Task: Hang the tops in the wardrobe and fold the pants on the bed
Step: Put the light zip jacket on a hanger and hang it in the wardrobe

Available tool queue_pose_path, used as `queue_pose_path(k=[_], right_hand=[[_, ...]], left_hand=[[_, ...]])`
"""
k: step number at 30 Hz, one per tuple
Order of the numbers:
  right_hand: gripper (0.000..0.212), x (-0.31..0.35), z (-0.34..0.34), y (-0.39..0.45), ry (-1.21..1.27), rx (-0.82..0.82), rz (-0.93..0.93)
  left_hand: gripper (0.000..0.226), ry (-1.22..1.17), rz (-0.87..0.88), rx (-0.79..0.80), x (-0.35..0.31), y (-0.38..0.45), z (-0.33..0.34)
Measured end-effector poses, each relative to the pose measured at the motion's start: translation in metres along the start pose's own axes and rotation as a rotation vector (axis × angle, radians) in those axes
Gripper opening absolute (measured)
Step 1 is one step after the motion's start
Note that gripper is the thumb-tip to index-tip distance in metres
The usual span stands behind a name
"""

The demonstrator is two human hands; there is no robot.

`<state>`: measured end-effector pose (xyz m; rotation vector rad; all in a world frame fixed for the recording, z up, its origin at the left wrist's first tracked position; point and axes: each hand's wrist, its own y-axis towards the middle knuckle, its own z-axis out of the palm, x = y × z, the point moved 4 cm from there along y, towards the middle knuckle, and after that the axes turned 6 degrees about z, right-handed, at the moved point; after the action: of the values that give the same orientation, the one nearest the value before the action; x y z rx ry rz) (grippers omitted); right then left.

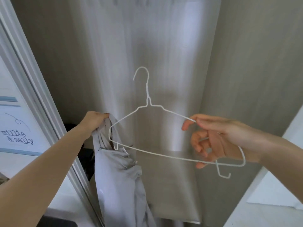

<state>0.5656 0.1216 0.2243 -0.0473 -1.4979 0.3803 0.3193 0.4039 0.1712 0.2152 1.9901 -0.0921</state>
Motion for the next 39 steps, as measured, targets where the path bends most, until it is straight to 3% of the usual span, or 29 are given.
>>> queue_pose_path(k=[4, 9, 13, 15, 17, 19, 21, 22, 25, 26, 27, 29, 32, 37, 39], right_hand=[[0.034, -0.018, 0.002, 0.025, -0.095, -0.087, -0.009], [0.023, -0.073, 0.01, 0.056, -0.354, -0.138, -0.12], [0.026, -0.107, -0.005, 0.054, -0.156, -0.165, -0.242], [0.034, -0.115, -0.013, 0.049, -0.073, -0.117, -0.248], [0.037, -0.121, -0.016, 0.048, -0.085, -0.051, -0.244], [0.037, -0.123, -0.016, 0.049, -0.11, -0.028, -0.241], [0.038, -0.118, -0.018, 0.053, -0.286, -0.165, -0.306], [0.039, -0.115, -0.021, 0.055, -0.478, -0.31, -0.351], [0.029, -0.106, -0.02, 0.043, -1.027, -0.964, -0.528], [0.024, -0.105, -0.007, 0.034, -1.019, -1.106, -0.61], [0.024, -0.109, 0.009, 0.028, -0.948, -1.134, -0.684], [0.023, -0.121, 0.048, 0.031, -0.836, -0.909, -0.713], [0.022, -0.162, 0.084, 0.065, -0.891, -0.502, -0.353], [0.029, -0.204, 0.081, 0.09, -0.857, -0.351, -0.131], [0.02, -0.221, 0.067, 0.087, -0.952, -0.291, 0.041]], left_hand=[[0.032, 0.13, 0.135, 0.132, -0.016, -0.018, 0.009], [0.034, 0.07, 0.291, 0.222, -0.032, -0.073, 0.038], [0.025, -0.023, 0.368, 0.433, -0.023, -0.115, 0.036], [0.024, 0.298, 0.642, 0.364, -0.019, -0.127, 0.026], [0.029, 0.705, 0.897, 0.163, -0.016, -0.136, 0.019], [0.037, 0.765, 0.942, 0.041, -0.01, -0.144, 0.016], [0.021, 0.581, 0.824, -0.001, -0.008, -0.156, 0.018], [0.011, 0.468, 0.755, -0.023, -0.005, -0.162, 0.021], [0.01, 0.348, 0.652, -0.161, 0.008, -0.182, 0.029], [0.009, 0.336, 0.632, -0.196, 0.012, -0.187, 0.033], [0.01, 0.301, 0.598, -0.213, 0.016, -0.19, 0.036], [0.011, 0.19, 0.516, -0.231, 0.021, -0.196, 0.044], [0.011, 0.104, 0.462, -0.218, 0.025, -0.2, 0.051], [0.014, 0.063, 0.446, -0.242, 0.031, -0.206, 0.045], [0.017, 0.038, 0.414, -0.275, 0.036, -0.209, 0.037]])
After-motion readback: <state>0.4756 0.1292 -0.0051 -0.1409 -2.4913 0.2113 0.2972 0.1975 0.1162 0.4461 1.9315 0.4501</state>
